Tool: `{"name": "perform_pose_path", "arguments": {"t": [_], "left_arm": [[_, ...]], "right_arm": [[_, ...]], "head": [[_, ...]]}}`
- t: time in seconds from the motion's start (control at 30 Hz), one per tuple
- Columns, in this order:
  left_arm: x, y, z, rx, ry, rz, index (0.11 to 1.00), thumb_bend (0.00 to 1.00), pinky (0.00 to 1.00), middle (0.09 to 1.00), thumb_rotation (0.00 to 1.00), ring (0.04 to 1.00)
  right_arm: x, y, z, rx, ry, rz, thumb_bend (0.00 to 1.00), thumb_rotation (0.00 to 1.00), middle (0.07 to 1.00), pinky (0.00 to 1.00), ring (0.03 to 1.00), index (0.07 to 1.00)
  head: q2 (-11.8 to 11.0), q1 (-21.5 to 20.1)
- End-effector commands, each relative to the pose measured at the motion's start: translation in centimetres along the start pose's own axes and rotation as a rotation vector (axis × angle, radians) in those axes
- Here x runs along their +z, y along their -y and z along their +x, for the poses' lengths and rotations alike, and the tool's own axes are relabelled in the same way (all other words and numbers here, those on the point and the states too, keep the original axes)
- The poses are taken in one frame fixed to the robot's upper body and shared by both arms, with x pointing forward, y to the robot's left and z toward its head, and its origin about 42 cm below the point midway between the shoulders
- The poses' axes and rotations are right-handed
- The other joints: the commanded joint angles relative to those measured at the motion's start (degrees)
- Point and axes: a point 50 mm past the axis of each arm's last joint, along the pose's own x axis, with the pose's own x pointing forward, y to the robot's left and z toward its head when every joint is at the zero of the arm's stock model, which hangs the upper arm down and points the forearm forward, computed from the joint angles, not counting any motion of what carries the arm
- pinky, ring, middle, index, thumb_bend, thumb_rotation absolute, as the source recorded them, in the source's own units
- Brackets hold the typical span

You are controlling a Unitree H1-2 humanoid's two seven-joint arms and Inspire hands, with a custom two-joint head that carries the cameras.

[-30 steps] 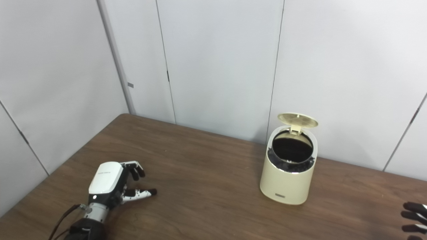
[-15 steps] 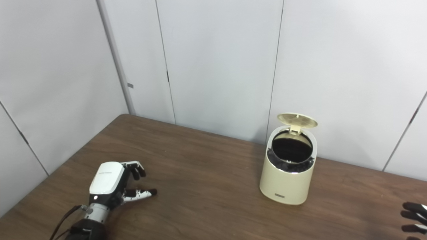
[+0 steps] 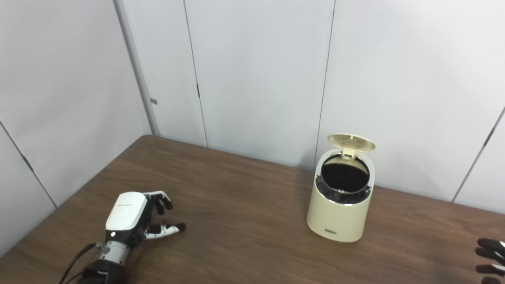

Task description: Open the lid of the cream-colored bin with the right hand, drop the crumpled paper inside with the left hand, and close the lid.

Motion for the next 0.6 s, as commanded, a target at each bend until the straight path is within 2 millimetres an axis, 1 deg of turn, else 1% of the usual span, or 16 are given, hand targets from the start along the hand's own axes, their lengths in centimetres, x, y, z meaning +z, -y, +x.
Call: {"name": "perform_pose_path", "arguments": {"t": [0.0, 0.03, 0.07, 0.1, 0.2, 0.4, 0.57], "left_arm": [[-0.7, -0.1, -0.4, -0.03, -0.026, 0.022, 0.489, 0.52, 0.29, 0.416, 0.06, 0.339], [-0.7, -0.2, -0.4, -0.035, -0.028, 0.023, 0.487, 0.76, 0.31, 0.43, 0.13, 0.362], [-0.8, -0.2, -0.4, -0.041, -0.032, 0.022, 0.495, 0.88, 0.34, 0.449, 0.16, 0.388], [-0.9, -0.3, -0.4, -0.045, -0.034, 0.022, 0.505, 0.95, 0.36, 0.469, 0.19, 0.414], [-1.0, -0.4, -0.5, -0.043, -0.029, 0.024, 0.515, 1.0, 0.4, 0.501, 0.21, 0.451], [-1.4, -0.8, -0.8, -0.033, -0.023, 0.038, 0.537, 1.0, 0.43, 0.526, 0.22, 0.479], [-1.6, -1.5, -1.0, -0.036, -0.039, 0.039, 0.573, 1.0, 0.46, 0.557, 0.26, 0.509]], "right_arm": [[1.2, 0.2, 1.1, -0.017, 0.067, 0.01, 0.56, 0.77, 0.687, 0.5, 0.654, 0.655], [1.3, 0.1, 1.1, -0.016, 0.066, 0.011, 0.55, 0.77, 0.689, 0.5, 0.655, 0.656], [1.3, 0.1, 1.1, -0.016, 0.065, 0.013, 0.55, 0.77, 0.69, 0.5, 0.656, 0.658], [1.3, 0.1, 1.1, -0.016, 0.063, 0.01, 0.54, 0.77, 0.691, 0.5, 0.657, 0.659], [1.4, 0.1, 1.1, -0.015, 0.063, 0.003, 0.54, 0.77, 0.693, 0.5, 0.661, 0.664], [1.3, 0.1, 1.2, -0.016, 0.064, 0.01, 0.52, 0.77, 0.694, 0.51, 0.663, 0.661], [1.2, 0.0, 1.2, -0.012, 0.063, 0.02, 0.5, 0.77, 0.696, 0.51, 0.666, 0.66]], "head": [[-0.1, -0.05], [-0.08, -0.05], [-0.08, -0.05], [-0.1, -0.01], [-0.12, 0.08], [-0.2, 0.42], [-0.37, 0.61]]}}
